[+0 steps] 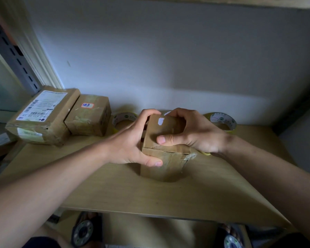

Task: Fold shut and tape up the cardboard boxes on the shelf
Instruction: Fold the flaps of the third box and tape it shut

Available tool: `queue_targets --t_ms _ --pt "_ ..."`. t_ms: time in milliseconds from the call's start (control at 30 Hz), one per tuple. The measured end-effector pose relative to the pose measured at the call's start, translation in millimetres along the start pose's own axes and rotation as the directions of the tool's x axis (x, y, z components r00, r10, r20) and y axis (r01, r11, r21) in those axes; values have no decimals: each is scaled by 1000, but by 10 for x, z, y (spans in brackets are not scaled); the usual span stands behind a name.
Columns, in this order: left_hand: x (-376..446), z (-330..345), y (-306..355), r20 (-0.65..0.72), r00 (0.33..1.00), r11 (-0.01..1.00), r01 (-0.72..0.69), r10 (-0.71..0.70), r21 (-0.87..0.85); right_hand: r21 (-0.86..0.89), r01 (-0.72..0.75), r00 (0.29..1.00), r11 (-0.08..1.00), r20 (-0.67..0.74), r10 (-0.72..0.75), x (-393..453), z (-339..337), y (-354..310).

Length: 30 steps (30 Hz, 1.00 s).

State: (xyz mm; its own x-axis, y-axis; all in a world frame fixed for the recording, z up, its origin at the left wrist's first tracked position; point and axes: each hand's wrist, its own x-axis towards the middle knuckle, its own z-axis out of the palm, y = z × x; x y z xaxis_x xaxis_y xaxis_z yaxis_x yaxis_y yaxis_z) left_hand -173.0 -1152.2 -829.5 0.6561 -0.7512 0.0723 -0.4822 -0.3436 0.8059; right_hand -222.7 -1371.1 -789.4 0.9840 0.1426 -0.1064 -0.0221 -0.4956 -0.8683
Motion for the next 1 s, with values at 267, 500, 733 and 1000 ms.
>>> queue_targets --t_ms 267,500,733,1000 --pt "12 11 26 -5 1000 1000 10 -10 24 177 -34 986 984 -157 62 71 56 -3" --pt "-1 23 19 -23 1000 999 -17 18 35 297 -69 967 952 -217 137 103 87 -55" --pt "-44 -21 106 -78 992 988 -94 104 124 389 -11 969 921 -222 106 90 73 -96" --pt "-121 15 153 -145 961 925 -177 236 336 496 -121 987 860 -35 159 45 9 -38"
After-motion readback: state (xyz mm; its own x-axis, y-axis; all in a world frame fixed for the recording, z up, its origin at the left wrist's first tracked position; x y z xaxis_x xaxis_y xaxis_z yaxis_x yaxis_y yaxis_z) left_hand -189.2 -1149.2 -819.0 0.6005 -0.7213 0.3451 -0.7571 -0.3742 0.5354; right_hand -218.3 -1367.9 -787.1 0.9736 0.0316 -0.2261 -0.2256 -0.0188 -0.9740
